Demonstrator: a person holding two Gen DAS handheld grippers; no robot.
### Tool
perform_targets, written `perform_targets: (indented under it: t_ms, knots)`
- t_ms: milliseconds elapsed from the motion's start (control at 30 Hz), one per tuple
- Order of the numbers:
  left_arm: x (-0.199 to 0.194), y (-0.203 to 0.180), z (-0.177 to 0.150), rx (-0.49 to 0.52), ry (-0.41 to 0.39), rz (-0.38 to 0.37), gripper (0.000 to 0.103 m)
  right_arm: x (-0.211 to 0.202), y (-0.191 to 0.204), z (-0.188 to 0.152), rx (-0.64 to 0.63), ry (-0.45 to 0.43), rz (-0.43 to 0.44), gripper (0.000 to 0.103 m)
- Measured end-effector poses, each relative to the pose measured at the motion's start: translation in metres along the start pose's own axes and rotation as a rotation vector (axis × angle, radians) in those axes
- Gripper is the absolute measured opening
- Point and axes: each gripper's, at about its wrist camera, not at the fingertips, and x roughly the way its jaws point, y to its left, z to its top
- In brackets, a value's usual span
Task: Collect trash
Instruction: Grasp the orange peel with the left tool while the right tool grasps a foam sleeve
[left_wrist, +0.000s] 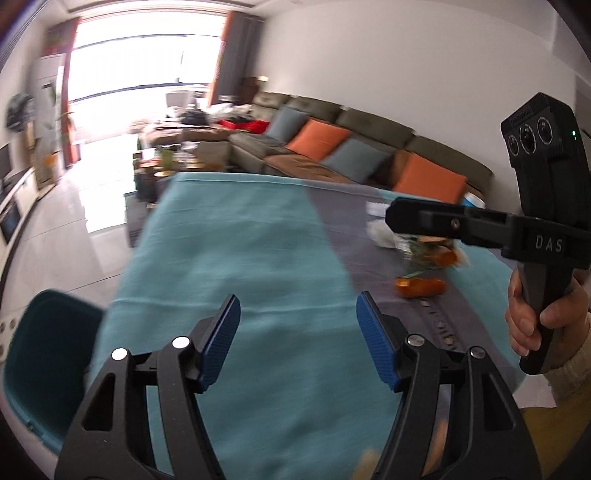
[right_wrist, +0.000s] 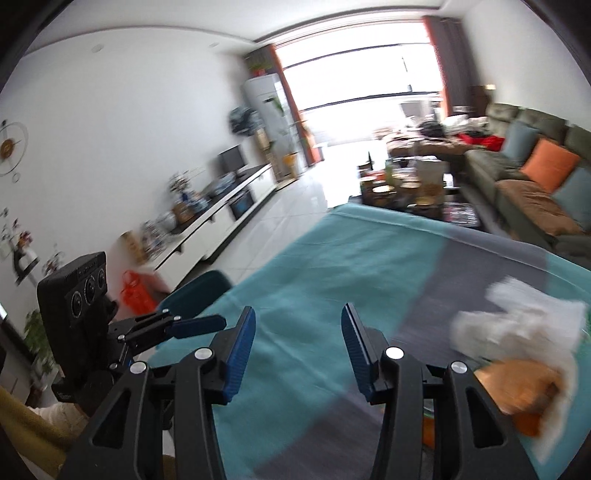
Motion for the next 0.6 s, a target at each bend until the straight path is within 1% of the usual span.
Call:
perform_targets:
  t_ms: [167, 300, 367, 433, 500, 600]
  knots:
    - [0.029, -0.036, 0.003, 0.048, 0.045, -0.100, 0.064, -0.035, -0.033, -0.012, 0.067, -0.057, -0.090, 0.046]
    - [0.055, -0.063, 0.009, 0.088, 0.096, -0.149, 0.063, -0.062, -0.065, -0.019, 0.127, -0.102, -0.168, 0.046]
    - [0.065, -0.072, 0.009, 0.093, 0.116, -0.176, 0.062, -0.071, -0.072, -0.024, 0.156, -0.119, -0.192, 0.046]
    - [0.078, -0.080, 0.012, 0.090, 0.140, -0.194, 0.060, -0.079, -0.087, -0.027, 0.191, -0.133, -0.219, 0.046]
    - [0.088, -0.080, 0.013, 0.085, 0.164, -0.202, 0.057, -0.085, -0.100, -0.028, 0.212, -0.144, -0.234, 0.046]
    - [0.100, -0.083, 0.016, 0.080, 0.198, -0.202, 0.049, -0.091, -0.112, -0.031, 0.236, -0.151, -0.253, 0.046]
